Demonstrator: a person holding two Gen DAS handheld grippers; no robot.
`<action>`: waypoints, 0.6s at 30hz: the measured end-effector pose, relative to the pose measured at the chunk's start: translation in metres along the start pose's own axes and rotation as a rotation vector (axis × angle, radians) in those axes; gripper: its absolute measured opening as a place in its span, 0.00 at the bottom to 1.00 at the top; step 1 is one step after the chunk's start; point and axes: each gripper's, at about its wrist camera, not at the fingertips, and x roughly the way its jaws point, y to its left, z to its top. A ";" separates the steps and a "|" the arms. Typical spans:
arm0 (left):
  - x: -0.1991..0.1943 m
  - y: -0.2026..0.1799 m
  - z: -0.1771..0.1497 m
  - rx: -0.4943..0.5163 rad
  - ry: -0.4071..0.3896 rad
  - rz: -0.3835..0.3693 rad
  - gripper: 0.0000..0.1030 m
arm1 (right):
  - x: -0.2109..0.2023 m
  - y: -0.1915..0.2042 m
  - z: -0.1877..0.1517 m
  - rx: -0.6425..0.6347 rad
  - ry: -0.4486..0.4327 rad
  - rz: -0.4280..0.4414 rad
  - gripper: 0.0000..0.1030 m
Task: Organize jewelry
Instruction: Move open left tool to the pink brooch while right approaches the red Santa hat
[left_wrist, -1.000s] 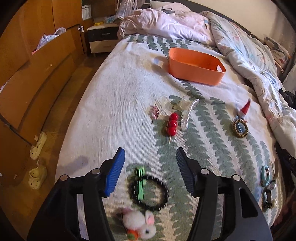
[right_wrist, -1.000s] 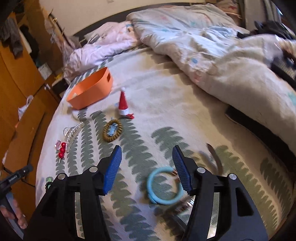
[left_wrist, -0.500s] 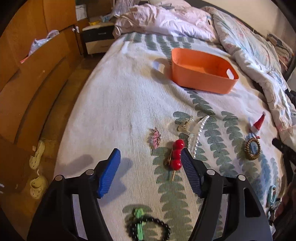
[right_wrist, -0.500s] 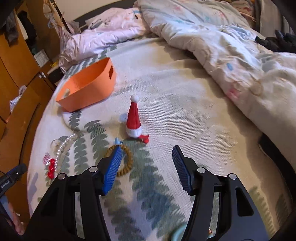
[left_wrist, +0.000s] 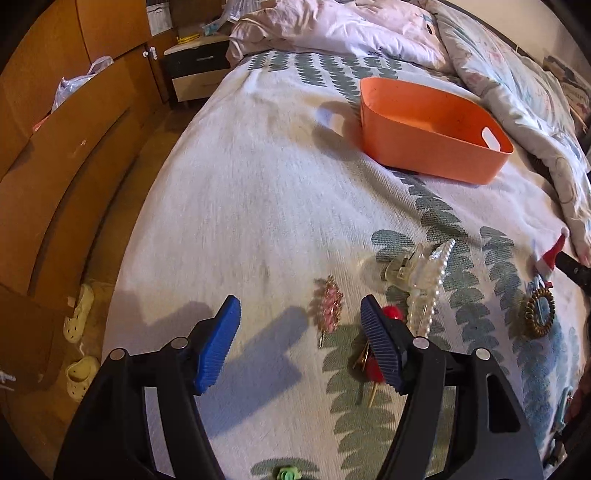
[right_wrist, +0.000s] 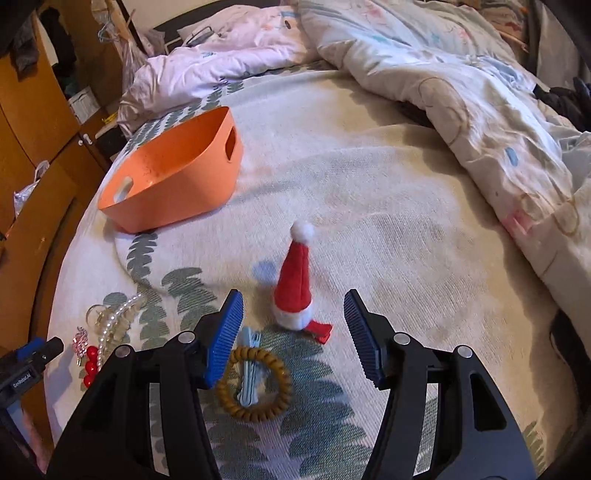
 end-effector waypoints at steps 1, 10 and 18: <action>0.002 -0.001 0.002 -0.001 0.002 0.001 0.65 | 0.002 -0.001 0.001 -0.001 0.002 -0.005 0.59; 0.031 -0.010 0.003 0.014 0.036 0.030 0.65 | 0.019 -0.005 0.005 0.008 0.012 -0.019 0.58; 0.034 -0.014 0.003 0.022 0.030 0.052 0.65 | 0.031 0.000 0.006 -0.012 0.042 -0.015 0.59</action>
